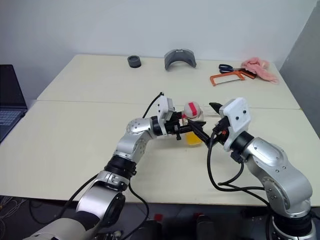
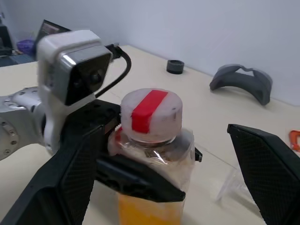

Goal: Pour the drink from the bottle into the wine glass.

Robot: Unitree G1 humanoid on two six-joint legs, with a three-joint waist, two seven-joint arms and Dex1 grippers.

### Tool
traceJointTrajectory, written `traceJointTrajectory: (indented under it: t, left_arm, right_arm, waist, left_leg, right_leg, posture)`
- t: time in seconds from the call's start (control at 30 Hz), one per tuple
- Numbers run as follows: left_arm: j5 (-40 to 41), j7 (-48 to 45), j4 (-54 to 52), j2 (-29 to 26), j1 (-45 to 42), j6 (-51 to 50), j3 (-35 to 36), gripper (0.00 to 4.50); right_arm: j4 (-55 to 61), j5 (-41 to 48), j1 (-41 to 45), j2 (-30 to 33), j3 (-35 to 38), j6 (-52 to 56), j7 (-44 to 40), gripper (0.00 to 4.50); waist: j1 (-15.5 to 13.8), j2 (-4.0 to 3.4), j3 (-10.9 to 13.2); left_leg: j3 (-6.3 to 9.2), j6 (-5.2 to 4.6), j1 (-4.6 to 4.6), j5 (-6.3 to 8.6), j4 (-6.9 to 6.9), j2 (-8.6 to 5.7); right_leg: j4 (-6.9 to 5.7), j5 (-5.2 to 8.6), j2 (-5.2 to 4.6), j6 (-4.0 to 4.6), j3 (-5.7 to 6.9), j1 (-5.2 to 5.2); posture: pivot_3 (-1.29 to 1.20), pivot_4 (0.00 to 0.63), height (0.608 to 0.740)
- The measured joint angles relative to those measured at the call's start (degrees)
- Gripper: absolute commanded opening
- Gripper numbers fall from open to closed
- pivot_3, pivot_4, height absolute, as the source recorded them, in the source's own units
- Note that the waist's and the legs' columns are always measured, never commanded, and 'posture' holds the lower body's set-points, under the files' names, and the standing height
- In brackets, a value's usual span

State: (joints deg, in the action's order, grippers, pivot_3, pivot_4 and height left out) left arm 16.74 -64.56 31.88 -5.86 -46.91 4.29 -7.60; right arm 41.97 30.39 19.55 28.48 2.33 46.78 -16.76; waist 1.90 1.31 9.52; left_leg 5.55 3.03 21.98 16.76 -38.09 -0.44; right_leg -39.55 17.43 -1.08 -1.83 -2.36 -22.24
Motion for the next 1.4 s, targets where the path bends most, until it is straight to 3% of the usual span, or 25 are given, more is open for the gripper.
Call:
traceJointTrajectory:
  t: [0.33,0.57,0.63,0.73,0.93,1.07,1.27,1.4]
  left_arm:
    - [-1.16,-1.61,2.48,0.87,0.00,1.85,0.00,1.77]
    - [-1.34,-2.35,2.48,0.66,0.02,2.08,0.02,1.77]
    - [-1.34,-2.42,2.48,0.47,0.04,2.08,0.12,1.77]
    - [-1.22,-3.49,2.41,-0.03,0.15,1.98,0.10,1.77]
    - [-0.92,-9.47,1.69,-1.21,0.12,1.15,-0.64,1.76]
    - [-1.05,-10.64,1.78,-1.29,-0.02,0.98,-0.95,1.76]
    - [-1.06,-8.12,1.70,-0.90,0.06,-0.51,-0.58,1.74]
    - [-1.13,-4.87,1.69,-0.70,0.30,-0.69,0.49,1.74]
  right_arm:
    - [-2.24,-2.35,2.01,-3.30,-3.04,0.08,2.00,4.50]
    - [-2.37,-2.52,1.99,-3.85,-3.56,-0.30,0.69,2.22]
    - [-2.93,-2.50,1.98,-3.87,-3.60,-1.15,-0.40,1.90]
    - [-4.89,-2.53,2.10,-2.02,-3.70,-3.85,-4.68,1.90]
    - [-15.46,-0.86,9.01,10.62,-4.87,-11.62,-28.46,1.90]
    - [-21.82,0.34,13.39,12.59,-5.75,-12.11,-37.03,1.90]
    - [-20.58,-0.09,10.11,9.41,-3.73,-12.64,-32.75,3.83]
    - [-9.43,0.59,2.44,4.28,2.38,-8.57,-20.01,3.84]
  waist:
    - [-0.06,0.00,0.00]
    - [-0.04,0.00,0.00]
    - [-0.04,0.00,0.00]
    - [-0.04,-0.01,0.01]
    - [0.01,-0.04,0.03]
    - [0.05,-0.04,0.04]
    - [-0.12,-0.03,0.04]
    - [-0.27,-0.04,0.04]
  left_leg:
    - [0.05,-0.03,0.03,0.01,-0.01,0.01]
    - [0.05,-0.03,0.03,0.01,-0.01,0.01]
    - [0.05,-0.03,0.03,0.01,-0.01,0.00]
    - [0.04,-0.04,0.03,0.00,-0.01,-0.01]
    - [-0.04,-0.05,-0.01,0.00,-0.01,-0.07]
    - [0.02,-0.05,0.01,0.00,0.00,0.00]
    - [0.11,-0.05,0.10,0.00,-0.07,0.04]
    - [0.23,-0.02,0.26,-0.02,-0.07,0.03]
  right_leg:
    - [0.00,0.00,-0.04,0.00,0.01,0.00]
    - [0.00,0.00,-0.04,0.00,0.01,0.00]
    - [0.00,0.00,-0.04,0.00,0.01,0.00]
    - [0.00,0.00,-0.03,0.00,0.01,0.00]
    - [0.04,0.00,0.02,0.00,0.02,0.02]
    - [0.01,0.00,0.03,0.00,0.04,0.00]
    - [0.01,0.00,-0.12,0.00,0.06,-0.01]
    - [0.02,0.00,-0.15,0.00,0.10,-0.09]
  posture:
    - [0.00,0.150,0.740]
    - [0.00,0.150,0.740]
    - [0.00,0.150,0.740]
    - [0.00,0.150,0.740]
    - [0.00,0.150,0.740]
    - [0.00,0.150,0.740]
    - [0.00,0.150,0.740]
    - [0.00,0.150,0.740]
